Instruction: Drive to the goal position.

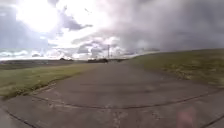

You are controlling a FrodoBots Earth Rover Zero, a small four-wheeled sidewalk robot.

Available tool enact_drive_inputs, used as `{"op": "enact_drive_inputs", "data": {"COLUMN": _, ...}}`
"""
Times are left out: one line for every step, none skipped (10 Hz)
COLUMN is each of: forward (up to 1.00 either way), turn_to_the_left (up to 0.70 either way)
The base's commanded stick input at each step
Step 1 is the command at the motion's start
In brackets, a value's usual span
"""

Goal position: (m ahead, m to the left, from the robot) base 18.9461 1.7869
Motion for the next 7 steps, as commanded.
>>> {"op": "enact_drive_inputs", "data": {"forward": 1.0, "turn_to_the_left": 0.0}}
{"op": "enact_drive_inputs", "data": {"forward": 1.0, "turn_to_the_left": 0.0}}
{"op": "enact_drive_inputs", "data": {"forward": 1.0, "turn_to_the_left": 0.0}}
{"op": "enact_drive_inputs", "data": {"forward": 1.0, "turn_to_the_left": 0.0}}
{"op": "enact_drive_inputs", "data": {"forward": 1.0, "turn_to_the_left": 0.0}}
{"op": "enact_drive_inputs", "data": {"forward": 1.0, "turn_to_the_left": -0.12}}
{"op": "enact_drive_inputs", "data": {"forward": 1.0, "turn_to_the_left": -0.29}}
